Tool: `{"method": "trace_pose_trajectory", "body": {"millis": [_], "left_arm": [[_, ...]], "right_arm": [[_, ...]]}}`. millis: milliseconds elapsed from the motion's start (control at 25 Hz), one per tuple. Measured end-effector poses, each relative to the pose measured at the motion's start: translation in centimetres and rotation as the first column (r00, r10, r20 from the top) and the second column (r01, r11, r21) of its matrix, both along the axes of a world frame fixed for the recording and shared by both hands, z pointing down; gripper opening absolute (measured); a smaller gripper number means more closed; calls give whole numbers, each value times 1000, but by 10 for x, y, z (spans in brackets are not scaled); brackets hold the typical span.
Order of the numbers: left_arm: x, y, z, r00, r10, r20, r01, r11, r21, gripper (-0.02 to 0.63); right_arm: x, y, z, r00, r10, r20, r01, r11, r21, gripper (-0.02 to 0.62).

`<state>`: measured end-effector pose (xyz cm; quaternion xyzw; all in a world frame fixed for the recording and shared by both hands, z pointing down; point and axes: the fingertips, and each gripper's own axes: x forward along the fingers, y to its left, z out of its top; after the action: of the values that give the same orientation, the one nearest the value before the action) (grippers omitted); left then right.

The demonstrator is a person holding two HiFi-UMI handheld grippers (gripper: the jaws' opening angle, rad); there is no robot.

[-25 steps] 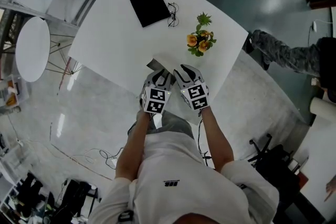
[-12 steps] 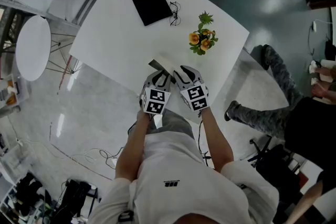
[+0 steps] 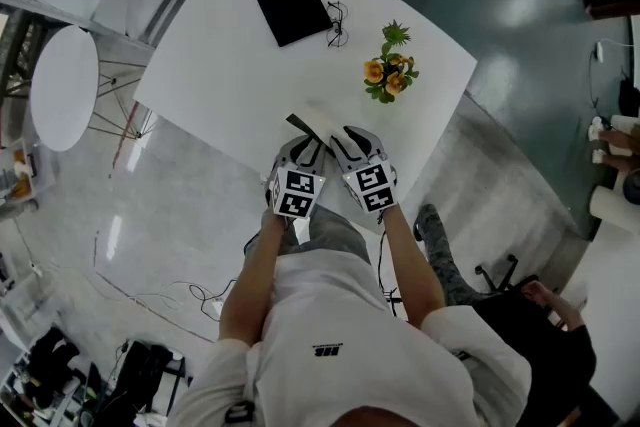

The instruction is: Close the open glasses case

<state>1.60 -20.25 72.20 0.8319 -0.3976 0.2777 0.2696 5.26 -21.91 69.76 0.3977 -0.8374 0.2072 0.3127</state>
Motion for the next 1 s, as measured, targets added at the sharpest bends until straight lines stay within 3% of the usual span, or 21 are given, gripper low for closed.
{"method": "trace_pose_trajectory", "body": {"millis": [1000], "left_arm": [[-10, 14, 16, 1000, -14, 18, 14, 999, -33, 109]], "right_arm": [[-11, 12, 10, 999, -33, -26, 33, 999, 1, 137]]}}
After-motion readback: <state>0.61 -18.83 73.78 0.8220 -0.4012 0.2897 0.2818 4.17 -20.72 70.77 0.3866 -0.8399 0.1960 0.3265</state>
